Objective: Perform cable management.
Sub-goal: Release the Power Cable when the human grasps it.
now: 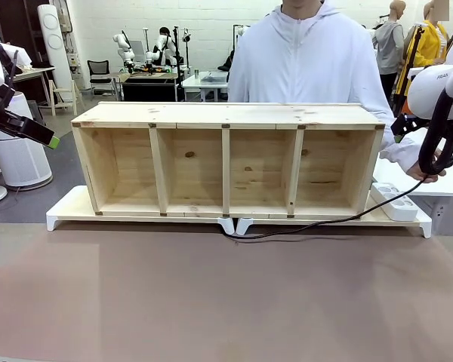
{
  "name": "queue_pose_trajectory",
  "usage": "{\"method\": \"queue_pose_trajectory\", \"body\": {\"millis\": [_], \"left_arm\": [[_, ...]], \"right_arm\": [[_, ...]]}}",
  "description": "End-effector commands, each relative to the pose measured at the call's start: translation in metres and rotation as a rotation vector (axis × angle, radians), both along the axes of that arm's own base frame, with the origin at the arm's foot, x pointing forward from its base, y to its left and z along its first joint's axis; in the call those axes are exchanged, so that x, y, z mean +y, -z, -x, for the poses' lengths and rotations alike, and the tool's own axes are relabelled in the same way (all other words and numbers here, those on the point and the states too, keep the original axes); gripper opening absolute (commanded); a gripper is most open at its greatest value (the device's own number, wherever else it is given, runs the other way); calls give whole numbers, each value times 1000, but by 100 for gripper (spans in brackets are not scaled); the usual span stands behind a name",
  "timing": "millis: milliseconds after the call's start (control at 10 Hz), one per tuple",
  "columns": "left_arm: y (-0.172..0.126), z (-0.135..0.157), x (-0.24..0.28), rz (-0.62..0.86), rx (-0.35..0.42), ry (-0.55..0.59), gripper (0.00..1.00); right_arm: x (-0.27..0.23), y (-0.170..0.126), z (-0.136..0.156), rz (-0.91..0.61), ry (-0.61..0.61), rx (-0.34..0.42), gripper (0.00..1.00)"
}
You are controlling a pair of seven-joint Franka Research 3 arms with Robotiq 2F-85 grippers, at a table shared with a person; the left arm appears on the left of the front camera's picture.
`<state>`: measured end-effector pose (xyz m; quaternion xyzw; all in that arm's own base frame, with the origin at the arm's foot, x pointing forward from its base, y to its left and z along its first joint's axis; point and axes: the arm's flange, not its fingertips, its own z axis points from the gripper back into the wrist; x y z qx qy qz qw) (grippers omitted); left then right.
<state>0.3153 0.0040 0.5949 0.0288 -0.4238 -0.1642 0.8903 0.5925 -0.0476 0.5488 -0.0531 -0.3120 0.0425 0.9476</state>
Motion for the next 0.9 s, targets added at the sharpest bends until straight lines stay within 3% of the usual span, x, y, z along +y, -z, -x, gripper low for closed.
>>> {"method": "queue_pose_trajectory", "body": {"millis": [0,800], "left_arm": [[0,-2,0,1,-7,-2,100],[0,-2,0,1,-7,-2,100]], "right_arm": [[-1,1,0,1,2,4,100],[-1,1,0,1,2,4,100]]}}
